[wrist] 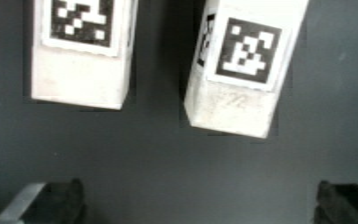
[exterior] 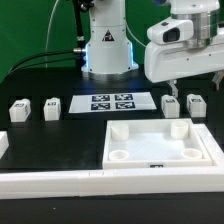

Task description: Assemble one leg

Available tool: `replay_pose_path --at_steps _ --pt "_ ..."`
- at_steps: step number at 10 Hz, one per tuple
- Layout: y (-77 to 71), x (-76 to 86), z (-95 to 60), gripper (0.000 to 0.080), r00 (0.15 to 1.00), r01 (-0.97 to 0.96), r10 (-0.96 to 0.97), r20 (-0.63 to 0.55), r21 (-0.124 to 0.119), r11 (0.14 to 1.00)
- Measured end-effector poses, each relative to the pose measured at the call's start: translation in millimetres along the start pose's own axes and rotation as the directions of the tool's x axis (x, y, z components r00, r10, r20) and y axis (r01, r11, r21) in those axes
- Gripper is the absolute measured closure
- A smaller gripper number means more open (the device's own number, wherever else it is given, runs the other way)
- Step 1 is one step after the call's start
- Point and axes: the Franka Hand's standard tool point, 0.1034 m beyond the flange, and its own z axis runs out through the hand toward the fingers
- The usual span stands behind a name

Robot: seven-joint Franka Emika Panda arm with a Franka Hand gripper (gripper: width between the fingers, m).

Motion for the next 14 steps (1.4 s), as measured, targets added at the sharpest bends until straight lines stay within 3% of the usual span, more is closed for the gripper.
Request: replay_pose_path --at_steps 3,7,14 --pt "-2.8 -2.8 1.1 0.0151 0.962 -0.027 0.029 0.272 -0.009 1.000" --pt "-12.3 -9.5 7.6 0.0151 0.793 -0.034 0.038 0.607 -0.019 0.999" --pt "-17.2 -10.5 30.6 0.0151 0.793 -0.034 0.037 0.608 -0.017 0.999"
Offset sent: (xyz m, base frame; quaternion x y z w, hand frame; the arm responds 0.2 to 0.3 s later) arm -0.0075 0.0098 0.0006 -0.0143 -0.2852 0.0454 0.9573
